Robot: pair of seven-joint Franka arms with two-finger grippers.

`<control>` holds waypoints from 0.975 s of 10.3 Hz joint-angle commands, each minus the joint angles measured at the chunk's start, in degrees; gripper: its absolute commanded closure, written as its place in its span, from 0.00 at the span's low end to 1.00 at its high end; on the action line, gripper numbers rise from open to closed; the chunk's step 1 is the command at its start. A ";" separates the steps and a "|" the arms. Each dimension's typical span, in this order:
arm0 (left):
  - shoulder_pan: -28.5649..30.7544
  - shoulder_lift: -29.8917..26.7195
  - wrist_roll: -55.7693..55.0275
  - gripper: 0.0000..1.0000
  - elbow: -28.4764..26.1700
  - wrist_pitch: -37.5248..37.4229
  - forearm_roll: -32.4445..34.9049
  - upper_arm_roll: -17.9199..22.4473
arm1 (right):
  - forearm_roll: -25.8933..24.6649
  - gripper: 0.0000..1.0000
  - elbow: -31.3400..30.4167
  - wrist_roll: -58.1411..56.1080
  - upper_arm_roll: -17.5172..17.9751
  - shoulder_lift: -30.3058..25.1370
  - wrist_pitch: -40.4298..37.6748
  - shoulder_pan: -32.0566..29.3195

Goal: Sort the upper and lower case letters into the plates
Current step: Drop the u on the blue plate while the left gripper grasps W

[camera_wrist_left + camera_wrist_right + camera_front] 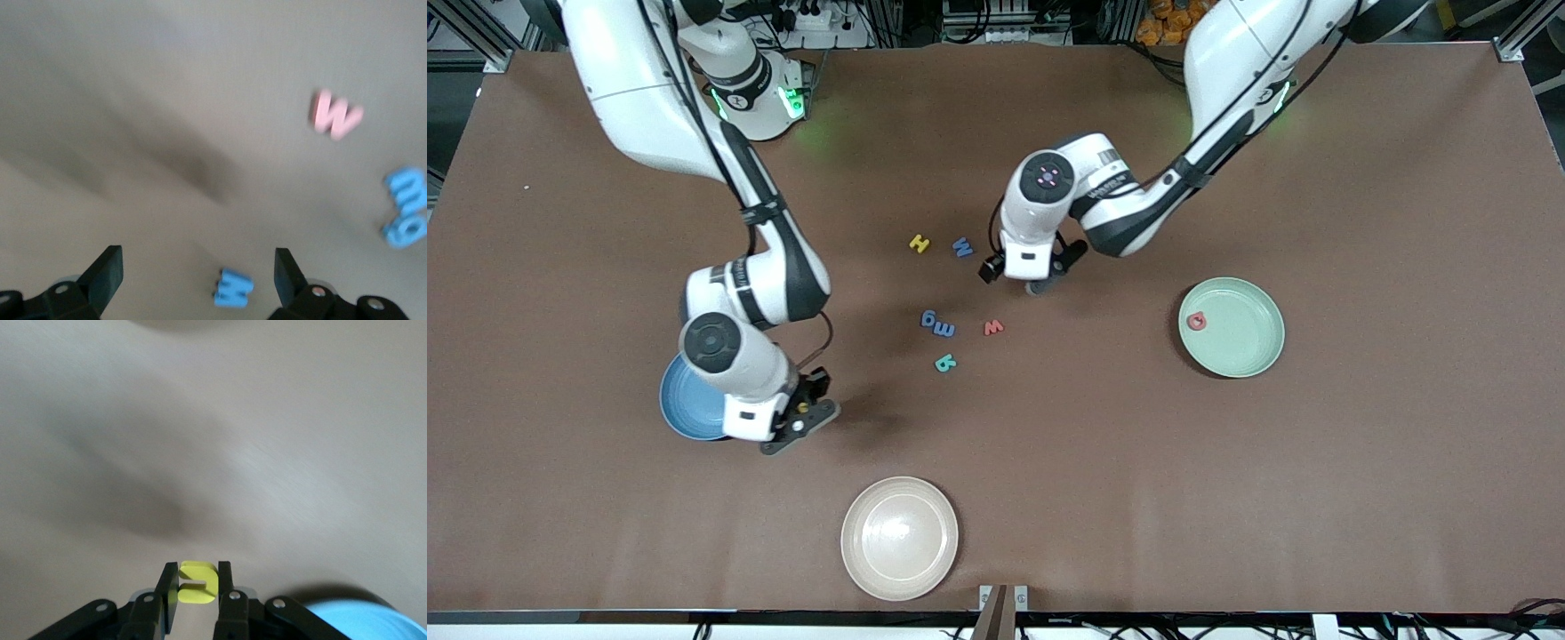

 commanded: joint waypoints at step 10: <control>-24.81 9.55 -3.37 0.00 14.12 -0.07 1.85 17.02 | -0.56 0.00 -2.43 -15.61 0.32 -2.67 -4.07 -11.64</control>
